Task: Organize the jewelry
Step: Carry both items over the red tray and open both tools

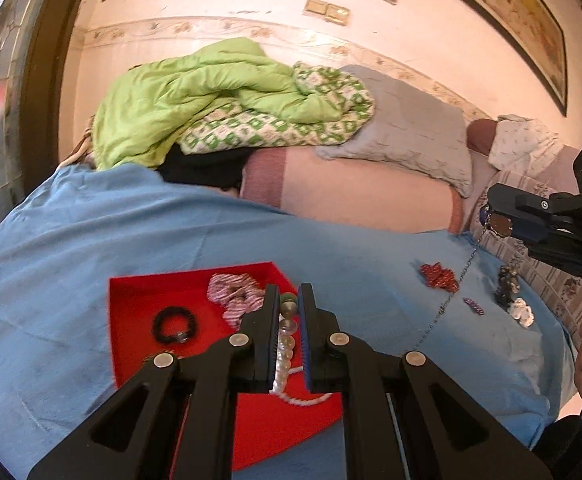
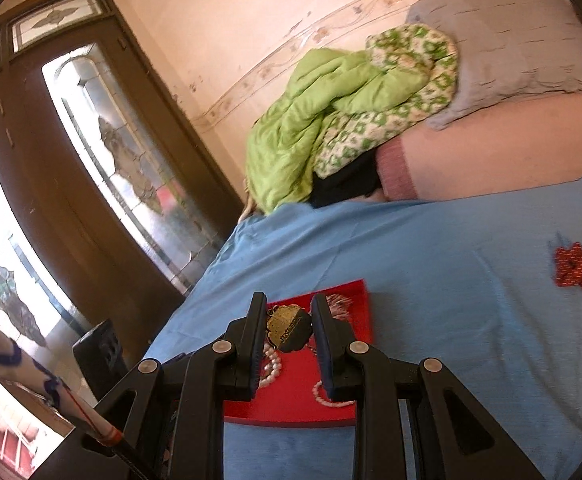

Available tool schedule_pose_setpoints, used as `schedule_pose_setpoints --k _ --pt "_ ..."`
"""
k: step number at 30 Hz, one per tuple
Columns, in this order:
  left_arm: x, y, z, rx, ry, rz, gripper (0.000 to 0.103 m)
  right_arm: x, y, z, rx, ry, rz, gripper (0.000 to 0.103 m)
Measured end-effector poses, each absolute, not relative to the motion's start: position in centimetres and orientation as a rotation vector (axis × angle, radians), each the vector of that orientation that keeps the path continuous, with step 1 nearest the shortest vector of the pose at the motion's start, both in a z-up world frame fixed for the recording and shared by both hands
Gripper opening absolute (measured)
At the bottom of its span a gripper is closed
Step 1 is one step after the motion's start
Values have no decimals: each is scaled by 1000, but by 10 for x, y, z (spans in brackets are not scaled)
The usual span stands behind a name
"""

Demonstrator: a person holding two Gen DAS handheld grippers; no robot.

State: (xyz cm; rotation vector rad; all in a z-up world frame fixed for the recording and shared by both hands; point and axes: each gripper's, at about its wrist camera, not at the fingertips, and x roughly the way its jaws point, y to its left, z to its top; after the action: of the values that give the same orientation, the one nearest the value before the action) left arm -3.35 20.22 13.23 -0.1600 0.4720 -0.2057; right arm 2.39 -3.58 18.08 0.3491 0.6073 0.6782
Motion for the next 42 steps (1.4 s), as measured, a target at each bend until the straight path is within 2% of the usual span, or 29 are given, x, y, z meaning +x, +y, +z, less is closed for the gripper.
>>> schedule_pose_setpoints --k 15,42 --pt "-13 238 94 -209 636 -114 9 31 52 126 237 758 780 25" --pt "4 242 65 -200 779 -43 9 53 70 32 139 994 723 25"
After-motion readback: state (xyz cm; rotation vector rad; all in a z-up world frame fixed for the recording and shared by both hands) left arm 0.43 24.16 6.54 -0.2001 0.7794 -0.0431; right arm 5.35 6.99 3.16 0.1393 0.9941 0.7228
